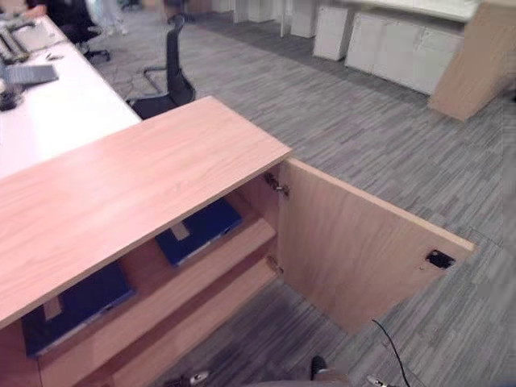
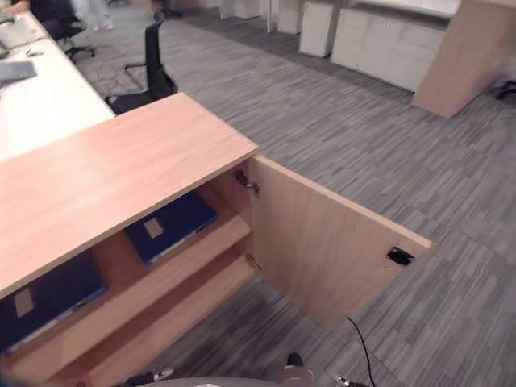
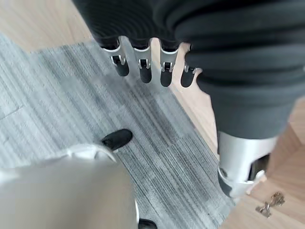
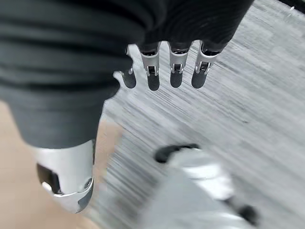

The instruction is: Put the empty folder in the office cabinet

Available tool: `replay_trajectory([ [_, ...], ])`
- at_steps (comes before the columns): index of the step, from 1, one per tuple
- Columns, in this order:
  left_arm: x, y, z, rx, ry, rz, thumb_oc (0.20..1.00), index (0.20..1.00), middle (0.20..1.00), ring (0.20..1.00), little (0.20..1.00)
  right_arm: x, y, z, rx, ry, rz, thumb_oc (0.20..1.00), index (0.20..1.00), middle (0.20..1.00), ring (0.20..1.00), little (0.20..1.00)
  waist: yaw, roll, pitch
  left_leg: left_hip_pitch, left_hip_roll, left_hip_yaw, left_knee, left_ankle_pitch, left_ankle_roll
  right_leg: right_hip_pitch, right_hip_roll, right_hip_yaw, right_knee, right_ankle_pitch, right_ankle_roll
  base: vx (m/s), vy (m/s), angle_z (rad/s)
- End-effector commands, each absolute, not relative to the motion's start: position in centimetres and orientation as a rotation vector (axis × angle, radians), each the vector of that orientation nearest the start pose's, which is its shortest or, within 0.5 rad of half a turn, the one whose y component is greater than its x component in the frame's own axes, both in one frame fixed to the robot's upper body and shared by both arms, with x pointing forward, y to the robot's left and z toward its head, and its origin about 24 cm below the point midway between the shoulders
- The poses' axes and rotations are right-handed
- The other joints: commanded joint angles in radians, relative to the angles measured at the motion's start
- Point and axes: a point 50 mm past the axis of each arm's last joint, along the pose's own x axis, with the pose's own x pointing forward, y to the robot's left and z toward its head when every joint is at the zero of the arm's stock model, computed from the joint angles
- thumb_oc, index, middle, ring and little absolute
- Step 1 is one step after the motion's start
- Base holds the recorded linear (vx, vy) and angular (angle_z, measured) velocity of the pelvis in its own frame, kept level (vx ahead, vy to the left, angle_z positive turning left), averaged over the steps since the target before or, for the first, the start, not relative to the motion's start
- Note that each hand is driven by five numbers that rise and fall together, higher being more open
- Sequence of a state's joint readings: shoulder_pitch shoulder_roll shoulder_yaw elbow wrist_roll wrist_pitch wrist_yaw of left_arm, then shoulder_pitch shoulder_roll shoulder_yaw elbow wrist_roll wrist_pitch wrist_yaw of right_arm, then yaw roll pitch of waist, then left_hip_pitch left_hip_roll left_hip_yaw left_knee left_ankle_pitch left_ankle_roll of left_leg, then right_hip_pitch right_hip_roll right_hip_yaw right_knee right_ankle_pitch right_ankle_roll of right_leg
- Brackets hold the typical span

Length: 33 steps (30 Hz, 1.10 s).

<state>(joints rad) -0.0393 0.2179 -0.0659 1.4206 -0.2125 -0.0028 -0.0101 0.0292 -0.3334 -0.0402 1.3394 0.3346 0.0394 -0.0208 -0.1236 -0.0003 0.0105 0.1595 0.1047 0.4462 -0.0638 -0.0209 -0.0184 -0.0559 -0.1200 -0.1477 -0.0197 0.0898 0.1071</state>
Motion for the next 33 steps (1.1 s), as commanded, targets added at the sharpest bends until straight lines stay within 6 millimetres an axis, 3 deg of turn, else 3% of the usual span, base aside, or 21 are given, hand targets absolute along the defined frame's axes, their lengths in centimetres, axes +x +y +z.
replay_trajectory([
  [1,6.8,25.0,-16.4,0.047,1.349,0.296,1.0,1.0,1.0,1.0,1.0,3.7,-29.1,-15.4,0.029,1.371,-0.583,1.0,1.0,1.0,1.0,1.0,-0.023,-0.065,-0.022,-0.016,-0.053,-0.041,-0.023,-0.049,-0.01,0.041,-0.042,0.021,-0.054,0.003,0.099,0.03,-0.121,-0.15],
  [3,7.0,25.0,-16.4,0.053,1.342,0.288,1.0,1.0,1.0,1.0,1.0,3.5,-30.6,-14.9,0.0,1.365,-0.623,1.0,1.0,1.0,1.0,1.0,-0.028,-0.067,-0.029,-0.014,-0.045,-0.037,-0.023,-0.048,-0.014,0.046,-0.033,0.024,-0.064,0.0,0.099,0.03,-0.096,-0.08],
  [7,7.3,24.8,-16.4,0.053,1.331,0.281,1.0,1.0,1.0,1.0,1.0,5.7,-34.0,-12.9,-0.137,1.254,-0.644,1.0,1.0,1.0,1.0,1.0,-0.042,-0.066,-0.036,-0.009,-0.033,-0.023,-0.023,-0.043,-0.022,0.047,-0.019,0.039,-0.067,-0.001,0.101,0.02,-0.067,-0.15],
  [8,7.3,24.8,-16.4,0.053,1.331,0.281,1.0,1.0,1.0,1.0,1.0,5.7,-34.0,-12.9,-0.137,1.255,-0.644,1.0,1.0,1.0,1.0,1.0,-0.042,-0.066,-0.036,-0.009,-0.033,-0.023,-0.023,-0.043,-0.022,0.047,-0.019,0.039,-0.067,-0.001,0.101,0.01,-0.046,-0.22],
  [9,7.1,24.6,-16.5,0.054,1.334,0.28,1.0,1.0,1.0,1.0,1.0,7.7,-36.0,-11.3,-0.214,1.147,-0.658,1.0,1.0,1.0,1.0,1.0,-0.051,-0.064,-0.037,-0.007,-0.029,-0.016,-0.023,-0.041,-0.025,0.045,-0.016,0.047,-0.068,-0.002,0.103,0.01,-0.038,-0.09],
  [11,6.8,24.5,-16.5,0.046,1.343,0.284,1.0,1.0,1.0,1.0,1.0,9.5,-37.9,-9.3,-0.288,1.047,-0.679,1.0,1.0,1.0,1.0,1.0,-0.058,-0.061,-0.038,-0.005,-0.028,-0.012,-0.023,-0.042,-0.027,0.043,-0.013,0.053,-0.068,-0.001,0.103,0.01,-0.033,-0.16],
  [12,6.6,24.5,-16.6,0.04,1.348,0.287,1.0,1.0,1.0,1.0,1.0,11.1,-39.5,-7.4,-0.36,0.961,-0.693,1.0,1.0,1.0,1.0,1.0,-0.06,-0.058,-0.038,-0.007,-0.026,-0.01,-0.023,-0.042,-0.028,0.038,-0.012,0.056,-0.068,-0.001,0.105,-0.01,-0.017,-0.26],
  [17,6.5,25.0,-16.5,0.042,1.343,0.311,1.0,1.0,1.0,1.0,1.0,15.3,-41.2,-2.8,-0.545,0.759,-0.639,1.0,1.0,1.0,1.0,1.0,-0.057,-0.053,-0.035,-0.01,-0.026,-0.013,-0.023,-0.039,-0.03,0.033,-0.012,0.058,-0.068,0.002,0.108,0.0,-0.003,-0.04],
  [18,6.4,25.0,-16.5,0.043,1.348,0.312,1.0,1.0,1.0,1.0,1.0,17.1,-41.0,-1.4,-0.609,0.687,-0.592,1.0,1.0,1.0,1.0,1.0,-0.054,-0.053,-0.034,-0.01,-0.028,-0.013,-0.023,-0.04,-0.029,0.031,-0.013,0.06,-0.068,0.005,0.109,0.0,0.0,0.0],
  [19,6.4,25.0,-16.5,0.043,1.348,0.312,1.0,1.0,1.0,1.0,1.0,17.1,-41.0,-1.4,-0.61,0.687,-0.592,1.0,1.0,1.0,1.0,1.0,-0.054,-0.052,-0.034,-0.01,-0.028,-0.013,-0.023,-0.04,-0.029,0.031,-0.013,0.06,-0.068,0.005,0.109,0.0,0.0,0.0],
  [21,6.1,24.9,-16.5,0.051,1.359,0.308,1.0,1.0,1.0,1.0,1.0,19.4,-40.1,-0.1,-0.674,0.609,-0.532,1.0,1.0,1.0,1.0,1.0,-0.045,-0.052,-0.033,-0.008,-0.029,-0.008,-0.023,-0.042,-0.028,0.029,-0.015,0.064,-0.068,0.008,0.112,0.0,0.0,0.0],
  [26,5.9,24.8,-16.6,0.064,1.364,0.295,1.0,1.0,1.0,1.0,1.0,22.2,-38.4,0.8,-0.713,0.539,-0.429,1.0,1.0,1.0,1.0,1.0,-0.027,-0.054,-0.03,-0.007,-0.03,-0.007,-0.023,-0.041,-0.029,0.028,-0.017,0.06,-0.068,0.011,0.114,0.0,-0.012,-0.08],
  [30,6.4,24.9,-16.5,0.085,1.354,0.279,1.0,1.0,1.0,1.0,1.0,25.5,-35.0,0.8,-0.711,0.48,-0.263,1.0,1.0,1.0,1.0,1.0,-0.001,-0.058,-0.028,-0.011,-0.028,-0.016,-0.023,-0.036,-0.032,0.03,-0.022,0.048,-0.068,0.012,0.113,0.0,-0.005,-0.01],
  [32,6.4,24.9,-16.5,0.088,1.352,0.276,1.0,1.0,1.0,1.0,1.0,26.0,-34.4,0.8,-0.708,0.47,-0.237,1.0,1.0,1.0,1.0,1.0,0.002,-0.058,-0.027,-0.011,-0.028,-0.018,-0.023,-0.036,-0.032,0.031,-0.023,0.045,-0.068,0.011,0.112,0.01,-0.014,0.06],
  [33,6.5,24.8,-16.5,0.095,1.35,0.269,1.0,1.0,1.0,1.0,1.0,27.3,-32.5,0.8,-0.686,0.436,-0.165,1.0,1.0,1.0,1.0,1.0,0.012,-0.057,-0.027,-0.011,-0.028,-0.023,-0.023,-0.035,-0.033,0.035,-0.025,0.038,-0.068,0.011,0.112,0.01,-0.018,0.16],
])
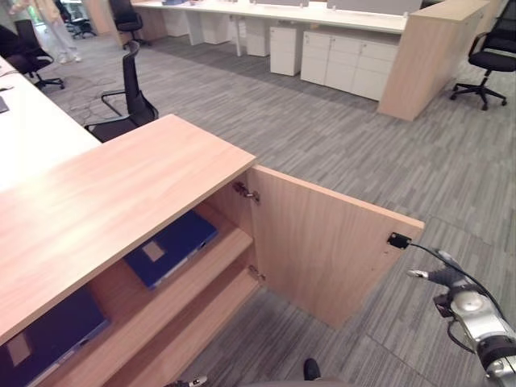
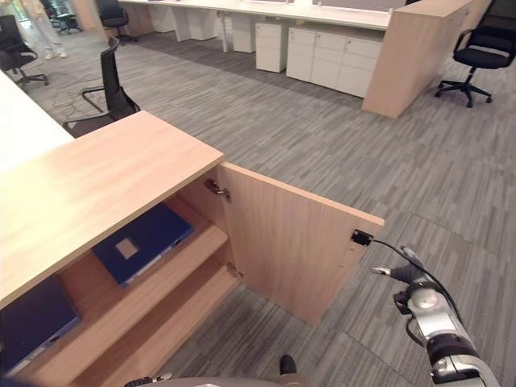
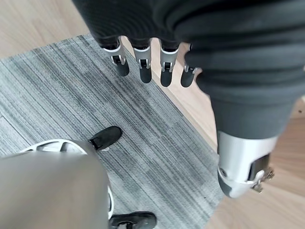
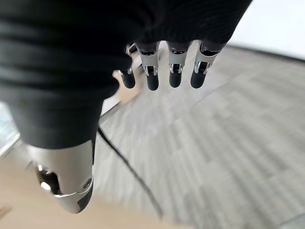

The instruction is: Put the empty folder in the office cabinet

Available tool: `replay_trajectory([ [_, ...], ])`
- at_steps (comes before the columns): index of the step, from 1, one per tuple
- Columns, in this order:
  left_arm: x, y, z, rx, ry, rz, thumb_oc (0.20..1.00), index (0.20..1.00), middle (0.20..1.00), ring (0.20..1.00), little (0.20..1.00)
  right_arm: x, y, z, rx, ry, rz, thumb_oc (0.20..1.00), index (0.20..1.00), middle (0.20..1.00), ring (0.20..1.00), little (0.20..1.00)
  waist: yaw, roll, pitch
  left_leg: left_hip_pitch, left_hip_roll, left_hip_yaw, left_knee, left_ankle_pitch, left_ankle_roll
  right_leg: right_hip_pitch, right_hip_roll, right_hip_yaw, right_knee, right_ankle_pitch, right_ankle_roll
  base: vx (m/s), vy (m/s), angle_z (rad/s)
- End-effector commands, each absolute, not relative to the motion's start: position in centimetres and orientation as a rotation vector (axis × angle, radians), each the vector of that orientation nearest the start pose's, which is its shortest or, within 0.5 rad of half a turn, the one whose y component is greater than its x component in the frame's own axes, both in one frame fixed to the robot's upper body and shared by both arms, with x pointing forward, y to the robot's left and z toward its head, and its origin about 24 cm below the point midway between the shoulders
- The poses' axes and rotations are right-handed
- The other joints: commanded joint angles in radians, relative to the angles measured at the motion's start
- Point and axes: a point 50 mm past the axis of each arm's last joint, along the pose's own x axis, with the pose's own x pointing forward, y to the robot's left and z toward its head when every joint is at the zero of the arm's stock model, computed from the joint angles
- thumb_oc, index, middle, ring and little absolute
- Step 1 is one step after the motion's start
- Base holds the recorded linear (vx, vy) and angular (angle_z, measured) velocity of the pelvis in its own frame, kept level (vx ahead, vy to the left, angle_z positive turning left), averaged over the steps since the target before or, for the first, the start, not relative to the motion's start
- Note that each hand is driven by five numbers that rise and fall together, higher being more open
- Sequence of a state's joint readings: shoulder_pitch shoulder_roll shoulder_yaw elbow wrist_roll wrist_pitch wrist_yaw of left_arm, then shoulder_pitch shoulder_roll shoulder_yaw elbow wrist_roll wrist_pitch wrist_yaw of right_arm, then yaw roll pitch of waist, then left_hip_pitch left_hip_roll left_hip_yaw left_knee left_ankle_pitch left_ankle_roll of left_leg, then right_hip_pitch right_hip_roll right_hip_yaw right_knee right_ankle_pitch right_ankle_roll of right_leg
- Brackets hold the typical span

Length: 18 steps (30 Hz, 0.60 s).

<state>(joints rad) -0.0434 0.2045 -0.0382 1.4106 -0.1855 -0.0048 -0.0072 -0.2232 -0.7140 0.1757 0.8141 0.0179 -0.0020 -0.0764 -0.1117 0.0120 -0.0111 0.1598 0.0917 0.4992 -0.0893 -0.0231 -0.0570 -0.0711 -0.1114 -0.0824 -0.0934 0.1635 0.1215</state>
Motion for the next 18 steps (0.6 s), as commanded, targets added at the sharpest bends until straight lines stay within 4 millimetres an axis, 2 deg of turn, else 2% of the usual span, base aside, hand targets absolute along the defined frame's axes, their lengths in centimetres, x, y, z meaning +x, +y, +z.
replay_trajectory([
  [1,6.6,24.8,-16.5,0.094,1.349,0.268,1.0,1.0,1.0,1.0,1.0,27.9,-31.4,0.8,-0.674,0.418,-0.126,1.0,1.0,1.0,1.0,1.0,0.003,-0.07,-0.004,-0.012,-0.015,-0.078,0.002,-0.032,0.004,0.05,-0.034,-0.031,0.006,-0.064,0.097,0.01,-0.018,0.15],
  [2,6.6,24.8,-16.5,0.094,1.349,0.269,1.0,1.0,1.0,1.0,1.0,27.9,-31.4,0.8,-0.674,0.417,-0.125,1.0,1.0,1.0,1.0,1.0,0.003,-0.07,-0.004,-0.012,-0.015,-0.078,0.002,-0.032,0.004,0.05,-0.034,-0.031,0.006,-0.064,0.097,0.0,-0.016,0.11],
  [3,6.6,24.9,-16.5,0.098,1.349,0.271,1.0,1.0,1.0,1.0,1.0,28.9,-29.1,0.8,-0.656,0.383,-0.042,1.0,1.0,1.0,1.0,1.0,0.009,-0.071,-0.003,-0.013,-0.014,-0.083,0.002,-0.03,0.003,0.052,-0.036,-0.036,0.006,-0.064,0.096,0.01,-0.015,0.09],
  [8,6.5,25.3,-16.4,0.113,1.359,0.286,1.0,1.0,1.0,1.0,1.0,30.2,-23.6,0.6,-0.656,0.312,0.188,1.0,1.0,1.0,1.0,1.0,0.018,-0.075,-0.004,-0.013,-0.013,-0.09,0.002,-0.029,-0.001,0.057,-0.035,-0.046,0.006,-0.069,0.091,0.01,-0.016,-0.03],
  [9,6.5,25.5,-16.3,0.113,1.358,0.293,1.0,1.0,1.0,1.0,1.0,30.5,-21.3,1.1,-0.665,0.265,0.293,1.0,1.0,1.0,1.0,1.0,0.022,-0.076,-0.003,-0.013,-0.011,-0.092,0.002,-0.028,-0.002,0.059,-0.035,-0.049,0.006,-0.07,0.089,0.01,-0.016,-0.05],
  [10,6.5,25.5,-16.3,0.113,1.357,0.293,1.0,1.0,1.0,1.0,1.0,30.6,-20.1,1.4,-0.669,0.238,0.353,1.0,1.0,1.0,1.0,1.0,0.022,-0.076,-0.002,-0.013,-0.011,-0.093,0.002,-0.028,-0.003,0.061,-0.035,-0.05,0.006,-0.071,0.089,0.01,-0.011,-0.06],
  [11,6.6,25.5,-16.3,0.109,1.352,0.298,1.0,1.0,1.0,1.0,1.0,30.5,-17.7,2.0,-0.667,0.179,0.469,1.0,1.0,1.0,1.0,1.0,0.024,-0.076,-0.001,-0.012,-0.009,-0.091,0.002,-0.027,-0.005,0.063,-0.034,-0.052,0.006,-0.072,0.087,0.0,-0.003,-0.07],
  [12,6.8,25.6,-16.3,0.107,1.347,0.298,1.0,1.0,1.0,1.0,1.0,30.4,-16.5,2.3,-0.652,0.153,0.524,1.0,1.0,1.0,1.0,1.0,0.025,-0.076,0.0,-0.012,-0.009,-0.091,0.002,-0.026,-0.006,0.063,-0.033,-0.053,0.006,-0.073,0.086,0.0,-0.001,-0.12],
  [13,7.0,25.6,-16.2,0.104,1.341,0.302,1.0,1.0,1.0,1.0,1.0,29.7,-14.0,2.8,-0.614,0.1,0.637,1.0,1.0,1.0,1.0,1.0,0.024,-0.076,0.0,-0.013,-0.009,-0.09,0.002,-0.025,-0.007,0.062,-0.033,-0.054,0.006,-0.073,0.086,-0.01,0.002,-0.17],
  [14,7.1,25.5,-16.2,0.101,1.338,0.301,1.0,1.0,1.0,1.0,1.0,29.3,-12.9,3.0,-0.598,0.078,0.697,1.0,1.0,1.0,1.0,1.0,0.022,-0.075,0.001,-0.014,-0.008,-0.089,0.002,-0.024,-0.008,0.061,-0.032,-0.054,0.006,-0.074,0.085,-0.01,0.007,-0.31],
  [15,7.3,25.4,-16.2,0.099,1.334,0.296,1.0,1.0,1.0,1.0,1.0,28.2,-10.6,3.4,-0.554,0.037,0.811,1.0,1.0,1.0,1.0,1.0,0.02,-0.076,0.002,-0.016,-0.006,-0.088,0.002,-0.023,-0.009,0.058,-0.032,-0.051,0.006,-0.073,0.085,-0.01,0.006,-0.42],
  [18,7.7,25.1,-16.2,0.087,1.324,0.298,1.0,1.0,1.0,1.0,1.0,25.6,-6.5,3.7,-0.382,0.009,1.001,1.0,1.0,1.0,1.0,1.0,0.015,-0.077,0.004,-0.015,-0.002,-0.081,0.002,-0.022,-0.01,0.053,-0.031,-0.048,0.006,-0.072,0.084,-0.01,0.014,-0.34],
])
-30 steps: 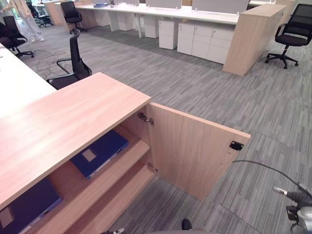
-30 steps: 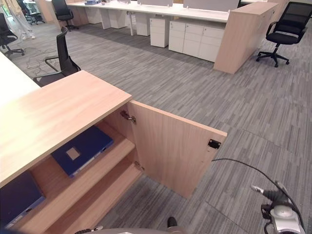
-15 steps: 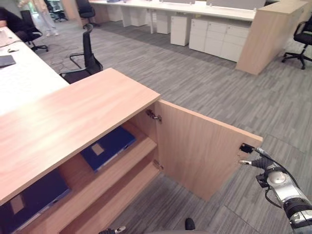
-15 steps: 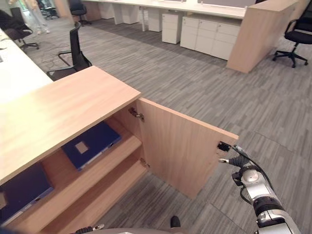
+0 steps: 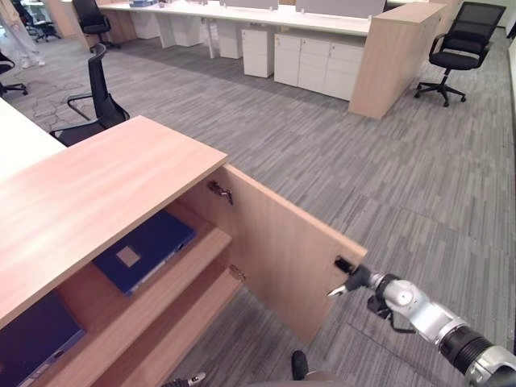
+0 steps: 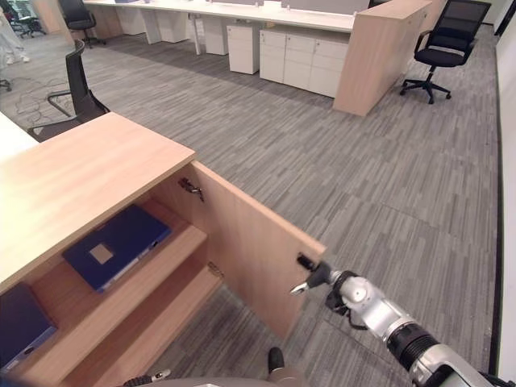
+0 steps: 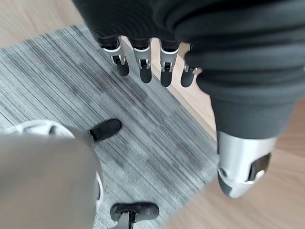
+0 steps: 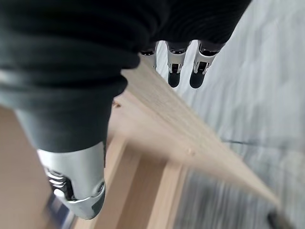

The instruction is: Put the empty folder in the office cabinet

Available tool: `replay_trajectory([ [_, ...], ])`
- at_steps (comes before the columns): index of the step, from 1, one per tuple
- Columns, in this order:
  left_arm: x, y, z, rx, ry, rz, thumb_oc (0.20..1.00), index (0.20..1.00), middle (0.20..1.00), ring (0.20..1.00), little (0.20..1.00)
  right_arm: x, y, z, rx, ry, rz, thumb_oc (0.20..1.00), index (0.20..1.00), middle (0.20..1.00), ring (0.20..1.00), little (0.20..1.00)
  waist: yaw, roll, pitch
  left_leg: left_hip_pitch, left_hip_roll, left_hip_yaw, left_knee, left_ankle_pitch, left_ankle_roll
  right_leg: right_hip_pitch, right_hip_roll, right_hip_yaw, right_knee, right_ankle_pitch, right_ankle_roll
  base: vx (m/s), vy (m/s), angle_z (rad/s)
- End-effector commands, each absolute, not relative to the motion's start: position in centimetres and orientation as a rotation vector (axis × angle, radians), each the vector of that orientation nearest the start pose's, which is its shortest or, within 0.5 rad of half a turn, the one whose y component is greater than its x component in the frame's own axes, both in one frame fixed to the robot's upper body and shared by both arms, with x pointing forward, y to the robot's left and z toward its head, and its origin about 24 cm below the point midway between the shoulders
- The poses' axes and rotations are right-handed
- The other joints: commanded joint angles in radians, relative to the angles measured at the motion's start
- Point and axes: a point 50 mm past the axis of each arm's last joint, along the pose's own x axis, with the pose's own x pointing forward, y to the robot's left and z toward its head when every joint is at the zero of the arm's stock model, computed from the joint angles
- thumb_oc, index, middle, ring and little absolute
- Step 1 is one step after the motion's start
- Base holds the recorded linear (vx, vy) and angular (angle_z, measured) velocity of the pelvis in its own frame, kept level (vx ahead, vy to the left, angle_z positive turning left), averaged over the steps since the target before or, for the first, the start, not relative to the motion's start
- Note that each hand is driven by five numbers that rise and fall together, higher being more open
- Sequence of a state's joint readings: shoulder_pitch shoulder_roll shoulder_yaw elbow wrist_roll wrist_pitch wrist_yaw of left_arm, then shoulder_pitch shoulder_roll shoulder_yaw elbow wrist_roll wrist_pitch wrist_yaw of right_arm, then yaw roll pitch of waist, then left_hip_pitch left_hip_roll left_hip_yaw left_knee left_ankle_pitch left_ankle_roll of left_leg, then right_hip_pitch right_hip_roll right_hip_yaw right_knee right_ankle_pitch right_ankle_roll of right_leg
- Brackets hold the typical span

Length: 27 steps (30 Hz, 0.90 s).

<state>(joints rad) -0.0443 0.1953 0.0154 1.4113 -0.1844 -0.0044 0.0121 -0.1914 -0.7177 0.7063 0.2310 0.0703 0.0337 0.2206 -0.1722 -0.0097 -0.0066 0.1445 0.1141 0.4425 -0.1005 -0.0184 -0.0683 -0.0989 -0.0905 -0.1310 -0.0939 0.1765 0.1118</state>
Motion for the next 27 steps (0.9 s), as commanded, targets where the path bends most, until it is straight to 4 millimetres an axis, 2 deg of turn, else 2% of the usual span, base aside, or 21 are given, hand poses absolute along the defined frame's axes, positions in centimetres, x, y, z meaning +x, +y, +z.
replay_trajectory([
  [1,7.7,25.0,-16.3,0.083,1.323,0.301,1.0,1.0,1.0,1.0,1.0,24.3,-4.7,3.8,-0.258,0.015,1.078,1.0,1.0,1.0,1.0,1.0,0.076,-0.056,0.0,-0.002,-0.023,-0.019,0.013,-0.025,0.0,0.076,-0.052,0.0,0.007,-0.084,0.094,0.0,0.0,0.0],
  [3,8.1,24.6,-16.3,0.071,1.31,0.306,1.0,1.0,1.0,1.0,1.0,22.7,-2.6,3.6,-0.029,0.079,1.155,1.0,1.0,1.0,1.0,1.0,0.08,-0.06,0.008,-0.008,-0.02,-0.014,0.013,-0.02,-0.001,0.068,-0.05,0.0,0.007,-0.078,0.094,-0.02,0.0,0.12],
  [6,7.7,24.3,-16.4,0.055,1.318,0.305,1.0,1.0,1.0,1.0,1.0,21.6,-2.1,2.5,0.118,0.181,1.174,1.0,1.0,1.0,1.0,1.0,0.09,-0.06,0.009,-0.011,-0.017,-0.01,0.013,-0.017,-0.004,0.065,-0.05,-0.006,0.007,-0.078,0.095,-0.01,-0.016,0.21],
  [7,7.7,24.3,-16.4,0.055,1.319,0.306,1.0,1.0,1.0,1.0,1.0,21.4,-2.2,2.1,0.151,0.212,1.167,1.0,1.0,1.0,1.0,1.0,0.093,-0.059,0.009,-0.012,-0.017,-0.013,0.013,-0.016,-0.005,0.067,-0.051,-0.01,0.007,-0.079,0.095,0.0,-0.046,0.26],
  [9,7.2,24.3,-16.5,0.058,1.331,0.273,1.0,1.0,1.0,1.0,1.0,21.0,-3.8,0.6,0.28,0.308,1.094,1.0,1.0,1.0,1.0,1.0,0.106,-0.052,0.007,-0.028,-0.006,-0.037,0.013,-0.004,-0.015,0.075,-0.047,-0.036,0.007,-0.093,0.084,0.0,-0.106,0.45],
  [11,7.1,24.4,-16.5,0.068,1.332,0.25,1.0,1.0,1.0,1.0,1.0,20.6,-5.0,-0.3,0.296,0.346,1.046,1.0,1.0,1.0,1.0,1.0,0.112,-0.05,0.011,-0.051,0.006,-0.07,0.013,0.011,-0.024,0.078,-0.039,-0.049,0.007,-0.11,0.071,0.0,-0.142,0.56],
  [14,6.9,24.0,-16.6,0.062,1.306,0.224,1.0,1.0,1.0,1.0,1.0,20.7,-7.1,-2.5,0.223,0.416,0.931,1.0,1.0,1.0,1.0,1.0,0.134,-0.047,0.018,-0.071,0.023,-0.13,0.013,0.036,-0.038,0.096,-0.023,-0.085,0.007,-0.139,0.047,0.03,-0.13,0.51],
  [15,6.9,24.0,-16.6,0.062,1.306,0.224,1.0,1.0,1.0,1.0,1.0,20.7,-7.1,-2.5,0.223,0.416,0.931,1.0,1.0,1.0,1.0,1.0,0.134,-0.046,0.018,-0.071,0.023,-0.13,0.013,0.036,-0.038,0.097,-0.023,-0.086,0.007,-0.139,0.047,0.04,-0.137,0.92],
  [17,7.7,22.6,-16.8,0.046,1.295,0.182,1.0,1.0,1.0,1.0,1.0,20.8,-8.0,-4.6,0.113,0.485,0.869,1.0,1.0,1.0,1.0,1.0,0.158,-0.047,0.031,-0.085,0.04,-0.165,0.02,0.053,-0.05,0.111,-0.01,-0.114,0.007,-0.157,0.034,0.02,-0.141,0.7],
  [18,7.7,22.6,-16.8,0.046,1.295,0.182,1.0,1.0,1.0,1.0,1.0,20.8,-8.0,-4.6,0.113,0.485,0.869,1.0,1.0,1.0,1.0,1.0,0.158,-0.047,0.031,-0.085,0.04,-0.165,0.02,0.053,-0.05,0.111,-0.01,-0.114,0.007,-0.157,0.034,0.0,-0.145,0.37],
  [19,8.0,22.1,-16.9,0.012,1.281,0.181,1.0,1.0,1.0,1.0,1.0,20.2,-8.9,-6.5,0.009,0.564,0.825,1.0,1.0,1.0,1.0,1.0,0.173,-0.045,0.05,-0.097,0.055,-0.19,0.044,0.056,-0.058,0.129,-0.003,-0.144,0.007,-0.168,0.026,-0.02,-0.136,0.34],
  [21,8.8,21.5,-16.8,-0.016,1.249,0.172,1.0,1.0,1.0,1.0,1.0,19.5,-11.1,-9.4,-0.071,0.702,0.694,1.0,1.0,1.0,1.0,1.0,0.203,-0.038,0.084,-0.147,0.066,-0.247,0.092,0.073,-0.068,0.139,-0.006,-0.202,0.007,-0.176,0.012,-0.07,-0.134,0.56],
  [22,8.8,21.5,-16.8,-0.016,1.248,0.173,1.0,1.0,1.0,1.0,1.0,19.6,-11.1,-9.4,-0.071,0.701,0.694,1.0,1.0,1.0,1.0,1.0,0.201,-0.039,0.082,-0.151,0.065,-0.249,0.093,0.074,-0.067,0.136,-0.007,-0.204,0.007,-0.175,0.012,-0.12,-0.062,0.75],
  [23,9.2,21.3,-16.7,-0.02,1.236,0.165,1.0,1.0,1.0,1.0,1.0,19.3,-12.2,-10.3,-0.123,0.746,0.649,1.0,1.0,1.0,1.0,1.0,0.214,-0.037,0.1,-0.181,0.068,-0.264,0.116,0.083,-0.071,0.14,-0.015,-0.235,0.007,-0.178,0.009,-0.11,-0.014,0.9],
  [25,8.9,20.5,-16.9,-0.033,1.244,0.145,1.0,1.0,1.0,1.0,1.0,17.6,-14.5,-12.4,-0.208,0.867,0.554,1.0,1.0,1.0,1.0,1.0,0.216,-0.024,0.1,-0.195,0.096,-0.22,0.11,0.093,-0.082,0.156,-0.028,-0.306,0.007,-0.2,0.011,-0.04,0.016,2.02],
  [26,8.6,20.0,-17.0,-0.033,1.253,0.131,1.0,1.0,1.0,1.0,1.0,15.5,-16.9,-14.3,-0.222,1.001,0.411,1.0,1.0,1.0,1.0,1.0,0.208,-0.007,0.085,-0.181,0.134,-0.111,0.075,0.127,-0.089,0.173,-0.032,-0.384,0.007,-0.212,0.01,0.04,0.056,2.01],
  [27,8.6,19.9,-17.0,-0.038,1.252,0.127,1.0,1.0,1.0,1.0,1.0,14.6,-17.7,-14.9,-0.206,1.059,0.334,1.0,1.0,1.0,1.0,1.0,0.204,0.001,0.079,-0.174,0.149,-0.062,0.062,0.142,-0.093,0.183,-0.032,-0.416,0.007,-0.215,0.008,0.0,0.086,1.21],
])
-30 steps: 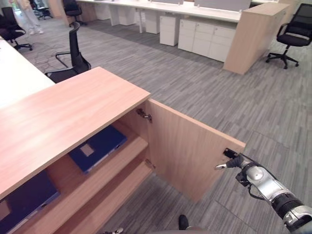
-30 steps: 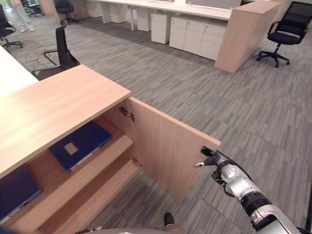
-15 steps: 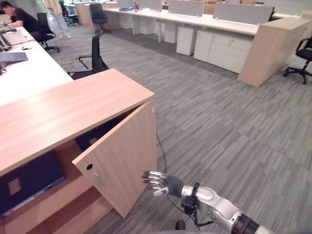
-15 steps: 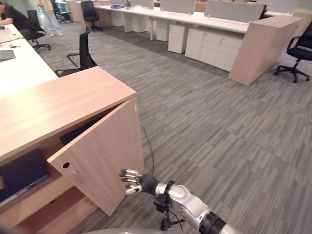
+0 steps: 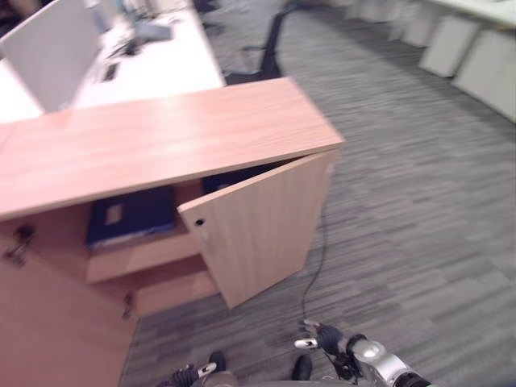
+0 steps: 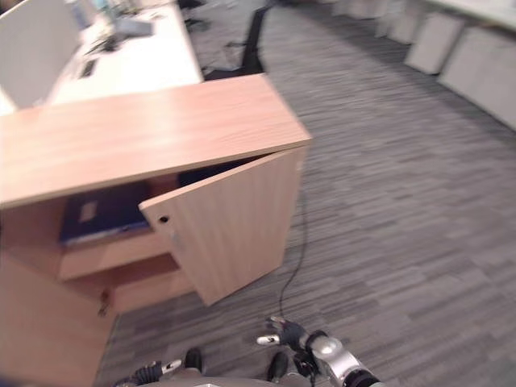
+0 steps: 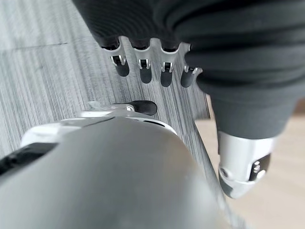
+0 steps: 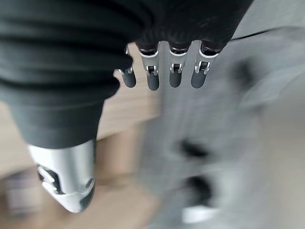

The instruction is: Put the empty folder in the office cabinet

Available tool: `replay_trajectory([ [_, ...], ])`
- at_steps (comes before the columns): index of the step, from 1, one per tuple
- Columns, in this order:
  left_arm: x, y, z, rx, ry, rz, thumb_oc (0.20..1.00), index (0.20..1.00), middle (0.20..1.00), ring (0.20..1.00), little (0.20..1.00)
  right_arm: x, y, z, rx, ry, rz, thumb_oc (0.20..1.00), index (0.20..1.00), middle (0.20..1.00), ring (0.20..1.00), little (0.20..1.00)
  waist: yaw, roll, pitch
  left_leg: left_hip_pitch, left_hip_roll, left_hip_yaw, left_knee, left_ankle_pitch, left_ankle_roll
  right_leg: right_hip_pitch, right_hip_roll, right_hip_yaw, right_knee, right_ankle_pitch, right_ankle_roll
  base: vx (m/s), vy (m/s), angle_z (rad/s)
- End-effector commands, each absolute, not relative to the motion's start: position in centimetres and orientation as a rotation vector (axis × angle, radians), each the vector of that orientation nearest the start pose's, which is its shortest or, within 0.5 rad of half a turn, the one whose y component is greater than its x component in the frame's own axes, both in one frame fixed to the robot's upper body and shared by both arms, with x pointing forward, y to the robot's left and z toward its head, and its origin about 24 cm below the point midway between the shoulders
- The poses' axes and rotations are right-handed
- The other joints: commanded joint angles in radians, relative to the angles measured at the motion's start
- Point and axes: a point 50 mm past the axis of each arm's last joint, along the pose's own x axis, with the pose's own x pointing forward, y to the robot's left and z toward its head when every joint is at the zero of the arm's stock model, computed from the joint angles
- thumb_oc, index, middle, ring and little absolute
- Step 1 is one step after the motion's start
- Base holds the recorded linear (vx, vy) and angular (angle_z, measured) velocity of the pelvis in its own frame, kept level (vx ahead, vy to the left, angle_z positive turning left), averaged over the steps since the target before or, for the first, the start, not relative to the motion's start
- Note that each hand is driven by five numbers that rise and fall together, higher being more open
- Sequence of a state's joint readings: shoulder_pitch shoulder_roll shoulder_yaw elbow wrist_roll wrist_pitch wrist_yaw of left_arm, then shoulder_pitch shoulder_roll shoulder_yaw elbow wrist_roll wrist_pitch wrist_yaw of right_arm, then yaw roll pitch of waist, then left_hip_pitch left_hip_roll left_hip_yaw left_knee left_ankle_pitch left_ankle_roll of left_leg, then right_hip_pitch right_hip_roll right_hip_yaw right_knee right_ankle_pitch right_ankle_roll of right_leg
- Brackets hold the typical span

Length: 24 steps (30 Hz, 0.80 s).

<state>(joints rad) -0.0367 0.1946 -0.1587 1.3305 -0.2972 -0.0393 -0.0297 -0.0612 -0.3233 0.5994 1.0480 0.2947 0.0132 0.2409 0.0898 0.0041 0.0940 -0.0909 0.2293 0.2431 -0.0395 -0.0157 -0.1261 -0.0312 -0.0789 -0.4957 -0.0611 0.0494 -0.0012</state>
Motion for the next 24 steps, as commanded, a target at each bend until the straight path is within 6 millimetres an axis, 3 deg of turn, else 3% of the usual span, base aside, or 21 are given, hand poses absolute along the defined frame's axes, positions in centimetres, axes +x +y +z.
replay_trajectory([
  [1,8.7,19.8,-17.0,-0.045,1.25,0.128,1.0,1.0,1.0,1.0,1.0,13.7,-18.9,-15.4,-0.209,1.115,0.256,1.0,1.0,1.0,1.0,1.0,-0.062,-0.001,-0.03,0.071,0.051,0.191,-0.014,0.157,-0.042,0.129,-0.045,-0.092,-0.026,-0.093,0.12,0.01,0.087,1.31],
  [3,9.2,19.7,-16.9,-0.053,1.231,0.125,1.0,1.0,1.0,1.0,1.0,11.7,-21.1,-16.1,-0.215,1.213,0.088,1.0,1.0,1.0,1.0,1.0,-0.065,0.022,-0.05,0.088,0.081,0.295,-0.031,0.19,-0.053,0.162,-0.056,-0.168,-0.02,-0.095,0.112,0.08,0.146,1.48],
  [8,9.5,20.4,-16.8,-0.033,1.224,0.115,1.0,1.0,1.0,1.0,1.0,7.7,-22.7,-16.8,-0.162,1.346,-0.054,1.0,1.0,1.0,1.0,1.0,-0.057,0.043,-0.084,0.088,0.047,0.275,-0.036,0.174,-0.03,0.205,-0.113,-0.252,0.039,-0.095,0.127,0.13,0.212,1.18],
  [13,10.0,20.6,-16.6,-0.025,1.202,0.104,1.0,1.0,1.0,1.0,1.0,5.1,-23.4,-17.0,-0.054,1.418,-0.17,1.0,1.0,1.0,1.0,1.0,-0.038,0.03,-0.094,0.083,-0.082,0.194,-0.039,0.108,0.038,0.252,-0.241,-0.318,0.116,-0.07,0.175,0.15,0.361,0.81],
  [15,10.4,20.9,-16.4,-0.014,1.189,0.101,1.0,1.0,1.0,1.0,1.0,5.1,-23.6,-17.0,-0.012,1.406,-0.217,1.0,1.0,1.0,1.0,1.0,-0.033,0.025,-0.099,0.08,-0.131,0.172,-0.042,0.083,0.058,0.258,-0.284,-0.329,0.148,-0.05,0.194,0.11,0.266,0.42],
  [16,10.4,20.9,-16.4,-0.014,1.189,0.101,1.0,1.0,1.0,1.0,1.0,5.1,-23.6,-17.0,-0.011,1.406,-0.217,1.0,1.0,1.0,1.0,1.0,-0.033,0.024,-0.099,0.08,-0.132,0.172,-0.042,0.083,0.059,0.258,-0.285,-0.329,0.149,-0.05,0.195,0.12,0.265,0.48],
  [17,10.6,20.8,-16.4,0.003,1.179,0.09,1.0,1.0,1.0,1.0,1.0,5.6,-24.0,-16.8,0.033,1.373,-0.272,1.0,1.0,1.0,1.0,1.0,-0.032,0.024,-0.099,0.086,-0.176,0.146,-0.044,0.062,0.08,0.252,-0.319,-0.312,0.194,-0.027,0.205,0.1,0.203,0.44],
  [18,10.6,20.8,-16.4,0.004,1.179,0.089,1.0,1.0,1.0,1.0,1.0,5.6,-24.0,-16.8,0.034,1.373,-0.273,1.0,1.0,1.0,1.0,1.0,-0.033,0.021,-0.099,0.086,-0.182,0.144,-0.044,0.059,0.084,0.251,-0.328,-0.312,0.203,-0.028,0.21,0.14,0.297,0.51],
  [19,11.0,21.1,-16.2,0.027,1.163,0.097,1.0,1.0,1.0,1.0,1.0,6.4,-24.0,-16.7,0.086,1.323,-0.316,1.0,1.0,1.0,1.0,1.0,-0.051,0.015,-0.093,0.081,-0.21,0.112,-0.048,0.045,0.097,0.214,-0.335,-0.211,0.253,-0.012,0.214,0.06,0.135,0.66],
  [21,11.4,21.4,-16.1,0.043,1.15,0.111,1.0,1.0,1.0,1.0,1.0,7.6,-23.9,-16.5,0.121,1.275,-0.337,1.0,1.0,1.0,1.0,1.0,-0.083,0.021,-0.085,0.07,-0.217,0.075,-0.048,0.043,0.102,0.147,-0.274,-0.016,0.267,-0.063,0.185,0.05,0.08,0.9],
  [22,11.4,21.4,-16.1,0.042,1.149,0.112,1.0,1.0,1.0,1.0,1.0,7.6,-23.9,-16.5,0.121,1.274,-0.337,1.0,1.0,1.0,1.0,1.0,-0.077,0.022,-0.087,0.068,-0.213,0.081,-0.048,0.043,0.101,0.136,-0.273,-0.007,0.273,-0.067,0.182,0.09,0.005,0.5],
  [23,12.0,21.2,-15.9,0.07,1.128,0.1,1.0,1.0,1.0,1.0,1.0,8.5,-23.7,-16.4,0.141,1.239,-0.345,1.0,1.0,1.0,1.0,1.0,-0.1,0.026,-0.073,0.065,-0.215,0.048,-0.048,0.046,0.102,0.1,-0.184,0.156,0.239,-0.135,0.168,0.02,-0.02,0.26],
  [24,12.2,21.1,-15.9,0.087,1.124,0.087,1.0,1.0,1.0,1.0,1.0,8.8,-23.5,-16.4,0.146,1.226,-0.344,1.0,1.0,1.0,1.0,1.0,-0.106,0.033,-0.065,0.056,-0.21,0.039,-0.048,0.064,0.11,0.07,-0.14,0.205,0.23,-0.13,0.154,0.02,-0.013,0.49],
])
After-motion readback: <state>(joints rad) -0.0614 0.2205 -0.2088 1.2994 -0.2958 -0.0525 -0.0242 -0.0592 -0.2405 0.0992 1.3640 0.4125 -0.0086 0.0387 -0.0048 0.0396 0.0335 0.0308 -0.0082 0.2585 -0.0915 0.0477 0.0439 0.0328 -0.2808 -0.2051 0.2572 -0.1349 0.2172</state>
